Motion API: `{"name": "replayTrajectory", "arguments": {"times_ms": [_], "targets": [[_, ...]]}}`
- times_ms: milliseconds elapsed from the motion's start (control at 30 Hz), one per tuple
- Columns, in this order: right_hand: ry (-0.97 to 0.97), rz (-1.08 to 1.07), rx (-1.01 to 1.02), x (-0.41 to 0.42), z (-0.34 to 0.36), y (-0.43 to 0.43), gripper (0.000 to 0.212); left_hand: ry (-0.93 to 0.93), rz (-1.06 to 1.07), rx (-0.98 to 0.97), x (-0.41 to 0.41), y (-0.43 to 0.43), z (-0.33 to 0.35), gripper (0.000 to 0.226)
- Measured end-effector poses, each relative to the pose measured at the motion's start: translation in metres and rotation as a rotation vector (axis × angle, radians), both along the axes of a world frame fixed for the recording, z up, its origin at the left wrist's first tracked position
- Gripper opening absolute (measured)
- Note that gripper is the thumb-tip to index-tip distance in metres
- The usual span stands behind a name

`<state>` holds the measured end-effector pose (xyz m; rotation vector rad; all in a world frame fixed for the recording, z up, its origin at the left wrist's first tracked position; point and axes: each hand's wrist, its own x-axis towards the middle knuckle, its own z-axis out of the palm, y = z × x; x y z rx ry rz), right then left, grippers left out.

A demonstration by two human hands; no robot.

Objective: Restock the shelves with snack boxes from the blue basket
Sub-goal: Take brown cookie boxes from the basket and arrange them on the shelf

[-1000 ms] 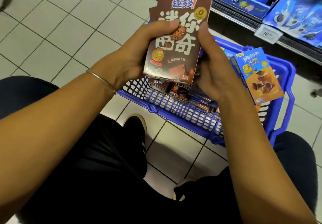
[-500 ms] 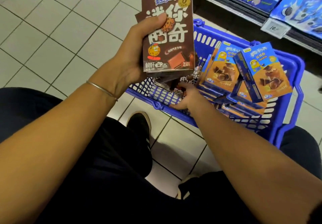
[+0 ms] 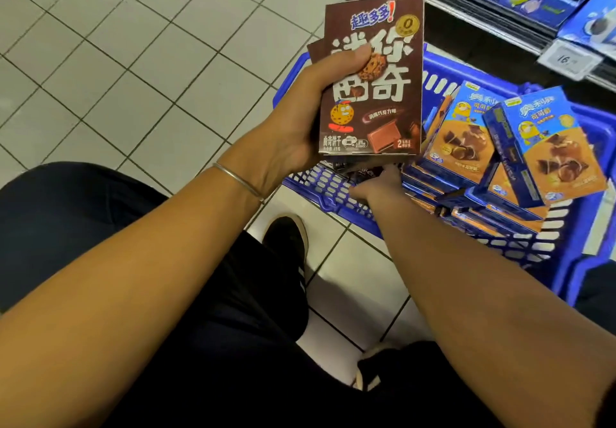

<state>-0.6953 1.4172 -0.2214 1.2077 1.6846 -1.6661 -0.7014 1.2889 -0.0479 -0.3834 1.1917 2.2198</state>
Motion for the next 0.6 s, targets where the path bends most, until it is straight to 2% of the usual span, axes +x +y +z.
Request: {"name": "replayTrajectory", "arguments": {"times_ms": [100,167,233,300,433,600], "targets": [[-0.002,-0.319,-0.177,-0.007,-0.003,-0.008,0.055,-0.008,0.012,-0.001,-0.001,-0.002,-0.002,0.050],[0.016,-0.495,-0.199,-0.013,-0.001,-0.007,0.058,-0.023,0.016,-0.007,-0.001,-0.003,-0.002,0.055],[0.039,-0.653,-0.391,-0.009,0.008,-0.006,0.045,-0.027,0.019,-0.009,-0.001,-0.004,-0.002,0.058],[-0.024,-0.829,-0.550,-0.017,0.001,-0.006,0.035,-0.026,0.022,-0.006,-0.002,-0.004,-0.001,0.059],[-0.062,-0.954,-0.616,-0.021,0.000,-0.008,0.023,-0.013,0.030,-0.014,-0.002,-0.004,0.000,0.057],[-0.108,-1.020,-0.681,-0.021,-0.007,-0.008,0.029,-0.017,0.035,-0.024,-0.004,-0.003,0.000,0.054]]}}
